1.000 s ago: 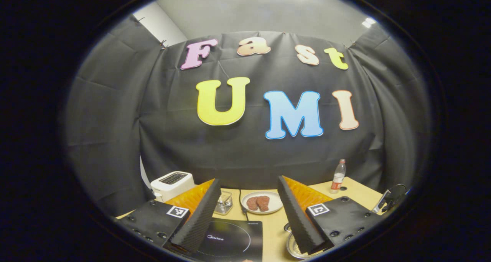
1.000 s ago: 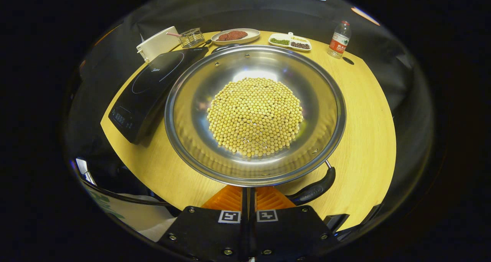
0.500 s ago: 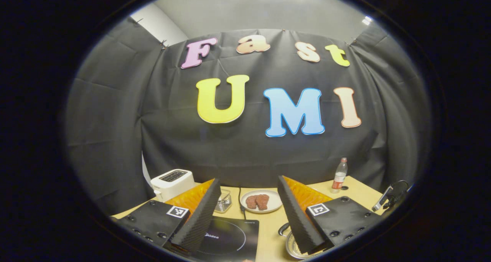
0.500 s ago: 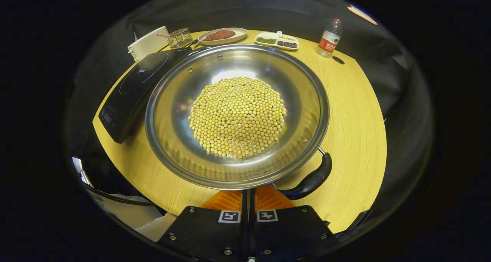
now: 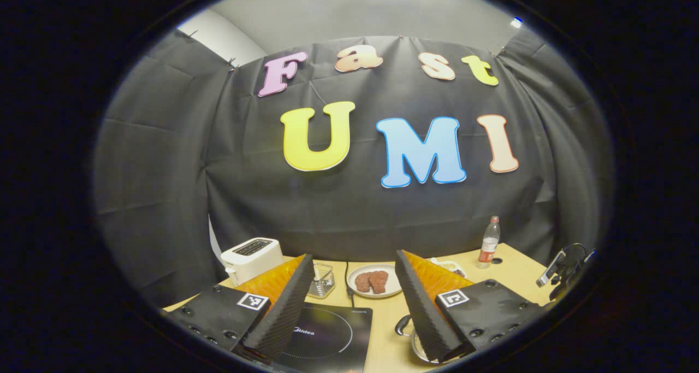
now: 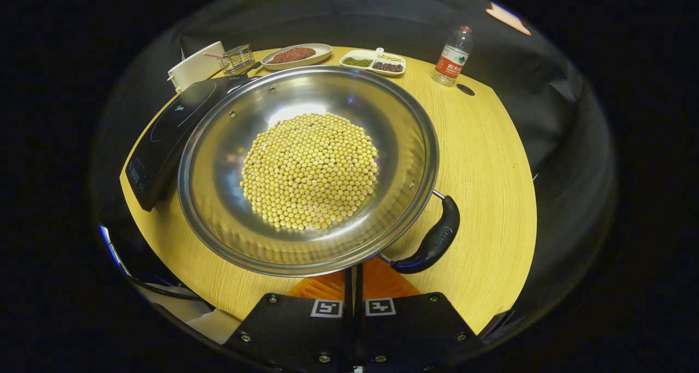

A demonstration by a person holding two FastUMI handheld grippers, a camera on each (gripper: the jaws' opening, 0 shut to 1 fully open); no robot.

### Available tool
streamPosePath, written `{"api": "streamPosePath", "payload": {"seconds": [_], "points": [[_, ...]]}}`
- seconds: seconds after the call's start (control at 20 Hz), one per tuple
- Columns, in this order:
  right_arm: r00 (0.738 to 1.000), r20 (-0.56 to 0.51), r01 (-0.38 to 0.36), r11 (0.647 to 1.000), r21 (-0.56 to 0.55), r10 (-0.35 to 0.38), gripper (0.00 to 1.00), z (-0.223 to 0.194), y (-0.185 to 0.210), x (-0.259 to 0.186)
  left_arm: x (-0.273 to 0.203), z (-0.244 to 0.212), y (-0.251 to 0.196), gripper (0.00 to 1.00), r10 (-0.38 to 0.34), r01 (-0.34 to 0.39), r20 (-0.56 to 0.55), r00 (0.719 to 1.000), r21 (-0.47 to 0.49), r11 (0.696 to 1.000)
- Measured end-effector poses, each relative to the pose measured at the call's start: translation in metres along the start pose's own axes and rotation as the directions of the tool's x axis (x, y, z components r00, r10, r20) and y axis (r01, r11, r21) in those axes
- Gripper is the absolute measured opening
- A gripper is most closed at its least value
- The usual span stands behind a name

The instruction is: First push the handle of the pot to place it horizontally, then grasp the pot with both hands and set it on the induction cooktop.

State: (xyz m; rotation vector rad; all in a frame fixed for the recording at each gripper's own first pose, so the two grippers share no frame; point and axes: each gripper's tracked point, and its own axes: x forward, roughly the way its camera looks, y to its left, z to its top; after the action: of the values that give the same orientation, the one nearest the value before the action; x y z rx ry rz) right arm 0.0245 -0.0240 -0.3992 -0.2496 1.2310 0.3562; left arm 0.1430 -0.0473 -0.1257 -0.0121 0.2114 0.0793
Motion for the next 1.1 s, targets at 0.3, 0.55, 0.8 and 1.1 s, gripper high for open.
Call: {"api": "streamPosePath", "payload": {"seconds": [0.3, 0.55, 0.8, 1.1], "points": [[0.999, 0.022, 0.03, 0.996, 0.08, -0.032, 0.01, 0.016, -0.029, 0.01, -0.001, -0.006, -0.007, 0.96, 0.011, -0.01, -0.02, 1.0, 0.019, 1.0], [0.998, 0.034, 0.038, 0.989, 0.143, -0.043, 0.01, 0.027, -0.044, 0.018, 0.001, -0.019, -0.011, 1.0, 0.024, -0.023, -0.047, 0.999, 0.032, 0.999], [0.997, 0.044, 0.048, 0.985, 0.168, -0.056, 0.01, 0.041, -0.051, 0.028, 0.001, -0.027, -0.012, 0.97, 0.041, -0.038, -0.066, 0.997, 0.04, 0.998], [0.995, 0.067, 0.051, 0.972, 0.231, -0.068, 0.01, 0.059, -0.06, 0.037, -0.005, -0.038, -0.007, 0.97, 0.064, -0.061, -0.09, 0.994, 0.037, 0.997]]}}
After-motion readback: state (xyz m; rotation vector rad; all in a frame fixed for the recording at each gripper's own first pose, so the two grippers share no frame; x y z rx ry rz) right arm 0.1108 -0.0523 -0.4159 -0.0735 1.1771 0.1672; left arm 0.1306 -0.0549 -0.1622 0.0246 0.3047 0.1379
